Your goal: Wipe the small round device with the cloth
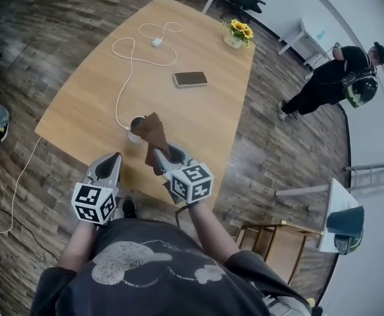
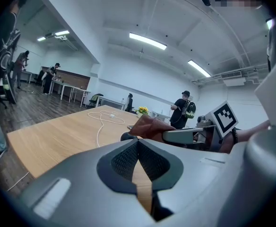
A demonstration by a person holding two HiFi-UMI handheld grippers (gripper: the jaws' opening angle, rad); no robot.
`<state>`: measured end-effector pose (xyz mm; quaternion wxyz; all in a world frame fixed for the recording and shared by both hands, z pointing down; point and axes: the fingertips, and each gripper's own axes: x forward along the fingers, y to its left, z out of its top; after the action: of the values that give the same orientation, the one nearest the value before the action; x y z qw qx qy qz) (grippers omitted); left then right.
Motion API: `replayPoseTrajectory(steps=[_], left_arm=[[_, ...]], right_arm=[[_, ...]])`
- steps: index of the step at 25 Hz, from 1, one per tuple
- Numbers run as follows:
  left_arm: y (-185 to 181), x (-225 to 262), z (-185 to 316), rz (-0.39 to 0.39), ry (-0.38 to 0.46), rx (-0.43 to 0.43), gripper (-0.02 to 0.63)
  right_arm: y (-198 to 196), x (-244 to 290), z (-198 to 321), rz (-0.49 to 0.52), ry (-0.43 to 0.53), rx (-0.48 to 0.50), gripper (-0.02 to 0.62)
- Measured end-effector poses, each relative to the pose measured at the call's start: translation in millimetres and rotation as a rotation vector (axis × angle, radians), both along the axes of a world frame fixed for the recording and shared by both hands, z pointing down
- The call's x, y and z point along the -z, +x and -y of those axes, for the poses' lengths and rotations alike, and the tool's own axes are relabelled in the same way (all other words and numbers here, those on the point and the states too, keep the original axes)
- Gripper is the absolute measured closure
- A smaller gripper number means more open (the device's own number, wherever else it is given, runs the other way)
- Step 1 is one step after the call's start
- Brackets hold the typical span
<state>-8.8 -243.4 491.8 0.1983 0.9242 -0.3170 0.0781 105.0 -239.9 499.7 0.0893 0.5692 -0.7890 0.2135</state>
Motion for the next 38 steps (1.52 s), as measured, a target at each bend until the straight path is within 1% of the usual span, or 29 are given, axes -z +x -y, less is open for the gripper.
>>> replayPoseTrajectory(steps=[4, 7, 10, 13, 16, 20, 23, 26, 29, 31, 34, 38], left_arm=[[-3, 0, 13, 0.008, 0.005, -0.008, 0.588], [-7, -4, 23, 0.026, -0.001, 0.006, 0.588], [-8, -8, 25, 0.037, -0.017, 0.03, 0.588], [-5, -7, 25, 0.048, -0.021, 0.052, 0.588], [-3, -5, 26, 0.042, -0.035, 0.094, 0.588], [3, 0, 25, 0.045, -0.044, 0.13, 0.588], [8, 2, 23, 0.052, -0.043, 0.147, 0.588], [8, 2, 18, 0.061, -0.041, 0.162, 0.588], [5, 0, 13, 0.069, -0.041, 0.179, 0.588], [0, -2, 11, 0.075, -0.042, 0.197, 0.588], [-5, -3, 9, 0.085, -0.054, 0.219, 0.588], [-12, -11, 7, 0.115, -0.067, 0.235, 0.588]], right_arm=[[-17, -7, 28, -0.009, -0.033, 0.056, 0.517], [-32, -17, 44, -0.026, -0.07, 0.11, 0.517], [-34, -25, 49, -0.016, -0.097, 0.121, 0.517], [-23, -29, 43, 0.031, -0.116, 0.104, 0.517], [-4, -37, 34, 0.062, -0.151, 0.077, 0.517], [23, -51, 19, 0.075, -0.201, 0.037, 0.517], [36, -50, 13, 0.065, -0.196, 0.04, 0.517], [32, -37, 9, 0.069, -0.147, 0.09, 0.517], [14, -23, 8, 0.108, -0.093, 0.156, 0.517], [-2, -22, 9, 0.103, -0.076, 0.215, 0.517], [-19, -32, 15, 0.087, -0.107, 0.277, 0.517], [-28, -52, 20, 0.094, -0.179, 0.3, 0.517]])
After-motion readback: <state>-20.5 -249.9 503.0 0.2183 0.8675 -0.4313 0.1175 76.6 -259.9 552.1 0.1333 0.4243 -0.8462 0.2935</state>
